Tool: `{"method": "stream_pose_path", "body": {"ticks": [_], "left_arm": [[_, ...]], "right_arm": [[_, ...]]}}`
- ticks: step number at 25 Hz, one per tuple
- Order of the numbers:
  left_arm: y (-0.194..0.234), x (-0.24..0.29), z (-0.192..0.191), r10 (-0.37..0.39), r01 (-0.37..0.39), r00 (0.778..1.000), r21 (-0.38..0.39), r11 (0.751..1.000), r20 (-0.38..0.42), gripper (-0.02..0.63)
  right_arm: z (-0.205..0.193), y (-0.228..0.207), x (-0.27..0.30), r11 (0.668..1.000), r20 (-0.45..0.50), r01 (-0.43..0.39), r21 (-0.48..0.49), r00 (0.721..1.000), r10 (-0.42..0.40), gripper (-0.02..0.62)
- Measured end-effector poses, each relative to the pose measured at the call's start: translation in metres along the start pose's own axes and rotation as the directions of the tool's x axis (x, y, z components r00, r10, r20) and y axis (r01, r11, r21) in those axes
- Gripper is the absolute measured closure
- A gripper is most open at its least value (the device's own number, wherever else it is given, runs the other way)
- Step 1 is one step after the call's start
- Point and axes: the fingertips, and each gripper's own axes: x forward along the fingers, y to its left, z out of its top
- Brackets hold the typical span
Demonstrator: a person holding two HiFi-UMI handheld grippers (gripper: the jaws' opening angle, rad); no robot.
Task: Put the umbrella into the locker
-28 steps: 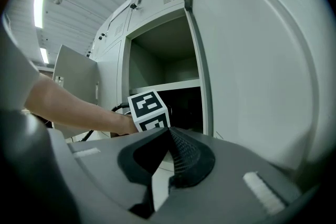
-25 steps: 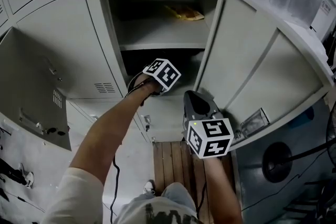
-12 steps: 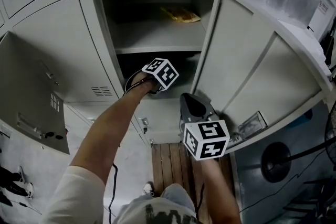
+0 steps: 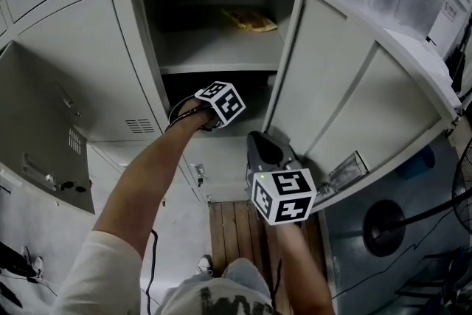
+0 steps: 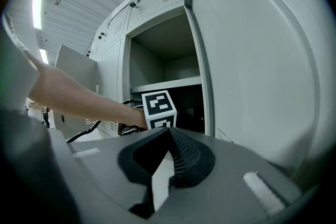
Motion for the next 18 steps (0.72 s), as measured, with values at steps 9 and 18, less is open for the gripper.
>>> {"method": "stream_pose_path", "body": {"ticks": [9, 18], "left_arm": [[-0.002, -0.003, -0.003, 0.005, -0.005, 1.0, 0.006, 1.0, -0.009, 0.505], [-0.007, -0.012, 0.001, -0.041, 0.048, 0.997, -0.117, 0.992, 0.064, 0.419]], "right_arm": [[0.003, 0.0, -0.008, 1.0, 0.004, -0.011, 0.0, 1.0, 0.011, 0.597], [0.0, 0.001, -0.012, 0.999, -0.001, -0.032, 0.0, 0.999, 0.032, 0.597]]}}
